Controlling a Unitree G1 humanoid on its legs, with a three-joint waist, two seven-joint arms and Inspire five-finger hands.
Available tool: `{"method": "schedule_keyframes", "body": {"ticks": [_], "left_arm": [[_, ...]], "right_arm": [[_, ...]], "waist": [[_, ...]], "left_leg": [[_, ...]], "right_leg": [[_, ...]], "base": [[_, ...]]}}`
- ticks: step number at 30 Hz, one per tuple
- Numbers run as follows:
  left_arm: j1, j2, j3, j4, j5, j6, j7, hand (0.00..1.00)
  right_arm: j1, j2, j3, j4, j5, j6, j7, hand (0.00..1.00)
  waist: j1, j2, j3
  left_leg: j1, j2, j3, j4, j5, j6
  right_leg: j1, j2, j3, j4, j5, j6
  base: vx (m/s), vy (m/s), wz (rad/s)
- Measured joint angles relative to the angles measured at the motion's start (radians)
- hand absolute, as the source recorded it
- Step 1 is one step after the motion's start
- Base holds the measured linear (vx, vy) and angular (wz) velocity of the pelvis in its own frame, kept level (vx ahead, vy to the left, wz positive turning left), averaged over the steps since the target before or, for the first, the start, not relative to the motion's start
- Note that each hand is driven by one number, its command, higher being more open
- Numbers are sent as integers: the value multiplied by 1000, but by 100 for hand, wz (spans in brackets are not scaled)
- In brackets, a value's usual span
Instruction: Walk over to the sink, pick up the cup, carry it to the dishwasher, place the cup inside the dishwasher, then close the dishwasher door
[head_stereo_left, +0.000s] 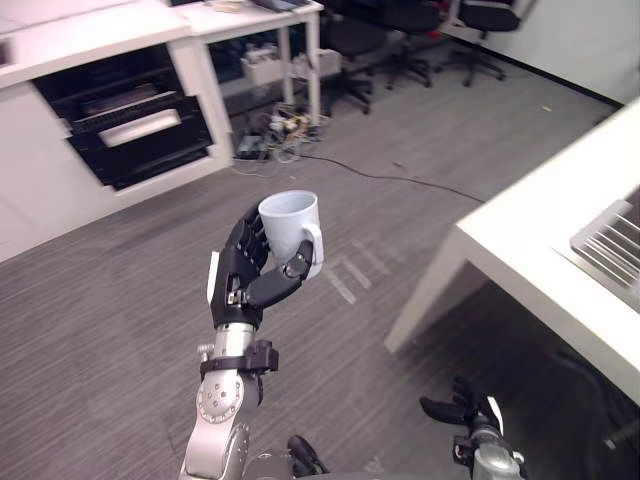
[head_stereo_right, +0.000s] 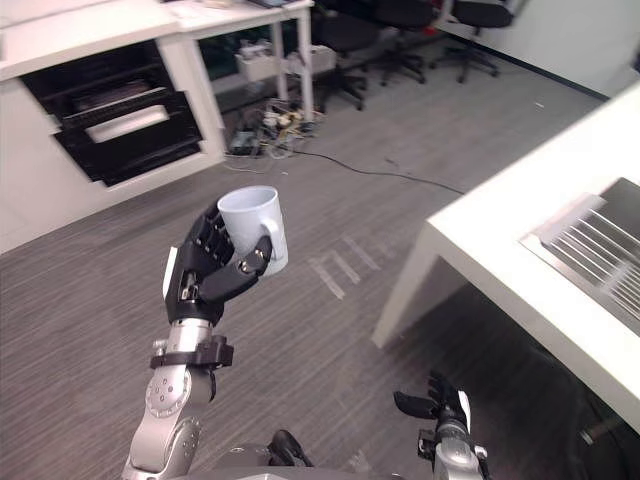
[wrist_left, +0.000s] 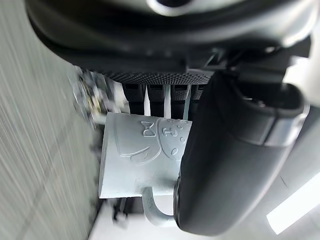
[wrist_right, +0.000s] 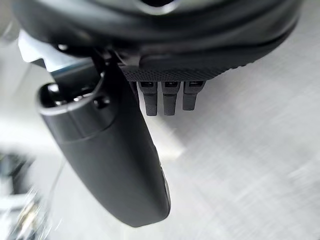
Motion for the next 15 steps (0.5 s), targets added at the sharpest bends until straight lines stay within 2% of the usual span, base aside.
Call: {"method": "schedule_keyframes", "body": {"ticks": [1, 2, 3, 4, 6, 7, 8, 9, 10, 11, 12, 13, 15], "left_arm": [[1, 4, -8, 0, -1, 6, 0, 30], [3, 5, -10, 0, -1, 5, 0, 30], [4, 5, -10, 1, -1, 6, 0, 30], [4, 6, -11, 0, -1, 5, -1, 30], [-6, 7, -23, 0, -1, 3, -2, 30], [-8, 8, -26, 1, -1, 3, -2, 30], [-10, 15, -42, 1, -1, 3, -3, 30], [-10, 21, -50, 0, -2, 3, -4, 30], [-10, 33, -59, 1, -3, 1, -5, 30], [-8, 33, -65, 5, -3, 3, -6, 30], [-3, 33, -69, -2, -3, 0, -7, 30], [-6, 32, -68, -3, -7, -7, -7, 30], [-12, 34, -80, -1, -23, -8, -11, 30]], "right_arm": [[-8, 8, 9, 1, 0, 2, 5, 90], [-8, 14, 34, -1, 0, 2, 8, 90], [-5, 17, 50, -3, 0, 2, 10, 90], [-2, 20, 55, -6, 0, 1, 10, 90], [28, 28, 70, -23, 1, -1, 11, 90], [38, 32, 71, -31, 1, -2, 11, 90], [72, 41, 71, -36, 3, 0, 11, 90], [84, 47, 71, -37, 3, 1, 11, 90], [103, 64, 72, -38, 3, 4, 12, 90], [114, 67, 72, -41, 3, 5, 12, 90], [125, 76, 73, -58, 3, 10, 18, 90], [122, 81, 75, -76, 3, 9, 22, 90], [121, 79, 75, -114, 3, 8, 22, 90]], "waist": [[-11, 0, 4], [-17, 0, 11], [-19, -1, 14], [-20, 0, 14], [-34, -1, 13], [-42, -1, 14], [-42, -6, 15], [-38, -14, 17], [-29, -31, 17], [-22, -26, 13], [2, -18, 4], [12, -10, -1], [5, -13, -3]], "left_leg": [[10, -22, -65, 4, -13, 14], [31, -34, -119, -4, -6, -5], [47, -41, -158, -11, -7, -8], [54, -47, -184, -13, -8, -10], [68, -82, -289, -17, -1, -2], [70, -91, -321, -16, -1, -2], [80, -113, -388, -19, -3, -5], [89, -123, -410, -24, -4, -7], [105, -140, -450, -31, -7, -12], [111, -137, -466, -37, -7, -16], [114, -123, -484, -50, -4, -34], [101, -103, -495, -59, -1, -59], [105, -82, -497, -94, 16, -99]], "right_leg": [[-65, 29, 198, 120, -55, -3], [-133, 117, 396, 166, -98, 16], [-174, 173, 499, 163, -116, 19], [-202, 204, 554, 156, -127, 19], [-314, 326, 796, 64, -146, 31], [-327, 354, 860, 25, -147, 39], [-345, 402, 985, -88, -127, 75], [-346, 401, 995, -138, -91, 88], [-344, 390, 989, -189, 11, 117], [-333, 392, 978, -197, 14, 126], [-314, 401, 952, -248, 22, 120], [-299, 415, 932, -304, 52, 113], [-253, 425, 893, -396, 85, 93]], "base": [[192, 208, 154], [171, 105, 165], [149, 52, 124], [193, 38, 116], [230, 7, 145], [232, -56, 171], [182, -63, 135], [278, -120, 144], [261, -141, 86], [341, -167, 72], [333, -153, 35], [210, -87, 22], [164, -102, 39]]}}
